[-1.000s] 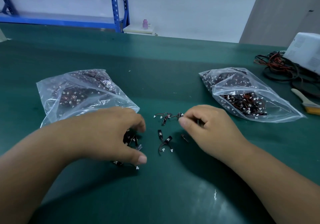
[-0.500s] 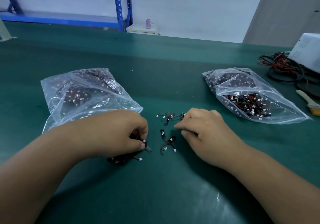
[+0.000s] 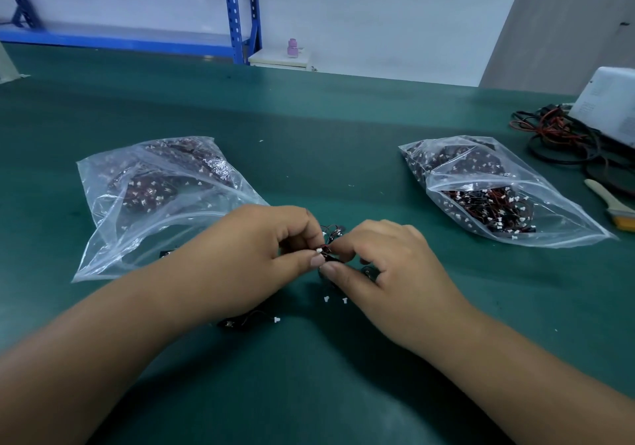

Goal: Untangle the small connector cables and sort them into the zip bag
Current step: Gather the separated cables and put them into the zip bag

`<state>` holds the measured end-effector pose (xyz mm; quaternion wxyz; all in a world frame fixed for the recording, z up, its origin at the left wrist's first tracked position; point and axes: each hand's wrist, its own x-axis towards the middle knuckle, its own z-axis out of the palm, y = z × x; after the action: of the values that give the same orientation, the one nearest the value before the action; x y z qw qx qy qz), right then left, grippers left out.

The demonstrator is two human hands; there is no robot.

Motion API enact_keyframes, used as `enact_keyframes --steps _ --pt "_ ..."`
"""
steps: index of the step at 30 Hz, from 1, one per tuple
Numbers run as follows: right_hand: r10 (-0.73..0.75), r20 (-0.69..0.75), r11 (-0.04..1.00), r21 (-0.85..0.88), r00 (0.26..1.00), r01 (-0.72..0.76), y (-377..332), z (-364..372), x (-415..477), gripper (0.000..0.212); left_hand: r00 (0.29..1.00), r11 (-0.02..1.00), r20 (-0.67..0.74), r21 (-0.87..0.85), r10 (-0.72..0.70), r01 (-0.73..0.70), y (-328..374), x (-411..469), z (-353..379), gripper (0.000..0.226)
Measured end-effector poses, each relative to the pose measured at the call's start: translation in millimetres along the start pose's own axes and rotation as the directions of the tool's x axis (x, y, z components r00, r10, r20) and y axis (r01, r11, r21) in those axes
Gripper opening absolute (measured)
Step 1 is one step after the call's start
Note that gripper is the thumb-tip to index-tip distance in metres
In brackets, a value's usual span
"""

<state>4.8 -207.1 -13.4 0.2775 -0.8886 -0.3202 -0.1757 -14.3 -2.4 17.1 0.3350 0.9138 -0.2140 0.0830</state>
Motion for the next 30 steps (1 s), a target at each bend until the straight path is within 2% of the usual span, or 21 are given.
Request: enact_keyframes --steps 4,9,13,20,25,30 --pt "-0.043 -0.017 0.993 0.111 0.999 0.045 5.5 3.4 1.2 0.019 0.999 0.999 0.015 -0.037 -0.035 0.035 2.2 -1.3 4.7 0.017" --pt "0.086 -0.108 0.944 0.327 0.990 -0.046 12.0 1.4 2.0 0.022 0.995 0.993 0.015 -0.061 -0.095 0.096 0.5 -0.5 5.5 0.020" --pt "0.157 -0.169 0.943 0.318 0.973 -0.097 18.9 -4.9 3.2 0.021 0.994 0.992 0.007 -0.072 -0.106 0.106 -1.2 -0.1 5.6 0.019" --pt "0.169 -0.160 0.943 0.313 0.972 -0.113 28.9 -13.4 5.4 0.021 0.994 0.993 -0.019 -0.052 -0.106 0.105 -5.9 -0.8 7.0 0.017" --pt "0.157 -0.160 0.931 0.353 0.974 -0.092 27.3 -17.1 5.1 0.012 0.991 0.992 -0.099 -0.104 -0.085 0.075 -4.0 -0.7 14.1 0.025" --pt "0.283 -0.231 0.896 0.409 0.931 -0.171 30.6 -16.7 8.9 0.014 0.987 0.993 -0.145 -0.109 -0.069 0.053 -2.4 -1.3 21.5 0.027"
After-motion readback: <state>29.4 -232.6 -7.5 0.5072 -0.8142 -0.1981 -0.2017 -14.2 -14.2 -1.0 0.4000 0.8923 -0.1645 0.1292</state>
